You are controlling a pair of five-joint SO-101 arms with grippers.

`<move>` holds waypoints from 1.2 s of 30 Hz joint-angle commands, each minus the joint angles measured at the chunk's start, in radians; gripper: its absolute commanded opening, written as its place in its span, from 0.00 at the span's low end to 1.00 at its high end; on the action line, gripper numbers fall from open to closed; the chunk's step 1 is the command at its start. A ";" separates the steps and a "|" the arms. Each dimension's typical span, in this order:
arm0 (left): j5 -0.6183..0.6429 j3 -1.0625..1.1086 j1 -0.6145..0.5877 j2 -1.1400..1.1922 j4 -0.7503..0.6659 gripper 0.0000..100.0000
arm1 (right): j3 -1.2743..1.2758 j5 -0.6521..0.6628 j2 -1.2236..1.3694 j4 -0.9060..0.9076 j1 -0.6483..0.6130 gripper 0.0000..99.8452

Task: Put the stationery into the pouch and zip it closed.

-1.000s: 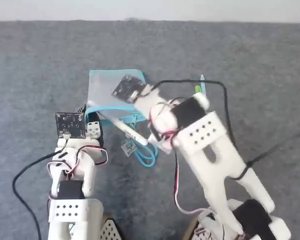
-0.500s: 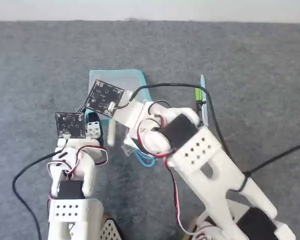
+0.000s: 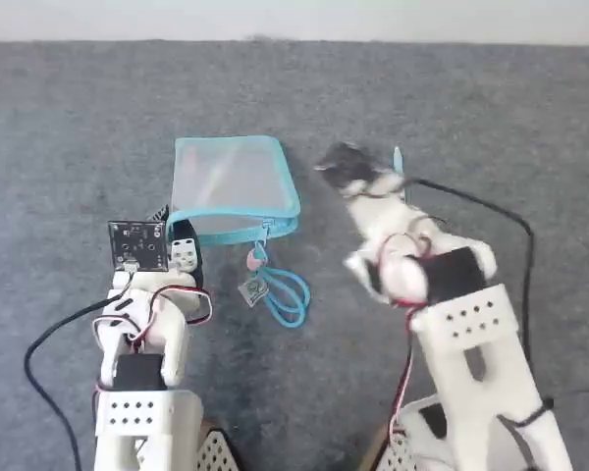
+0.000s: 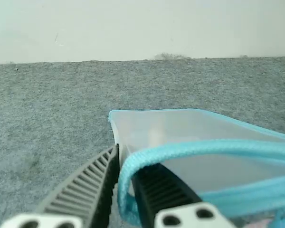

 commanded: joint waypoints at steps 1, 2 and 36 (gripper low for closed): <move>0.011 -0.036 0.003 0.009 0.006 0.01 | 0.146 -0.006 -0.042 -0.142 0.113 0.10; 0.011 -0.036 0.003 0.009 0.006 0.01 | 0.164 -0.005 -0.042 -0.170 0.130 0.10; 0.011 -0.035 0.009 0.012 0.006 0.01 | -0.562 -0.040 1.030 -0.260 0.252 0.16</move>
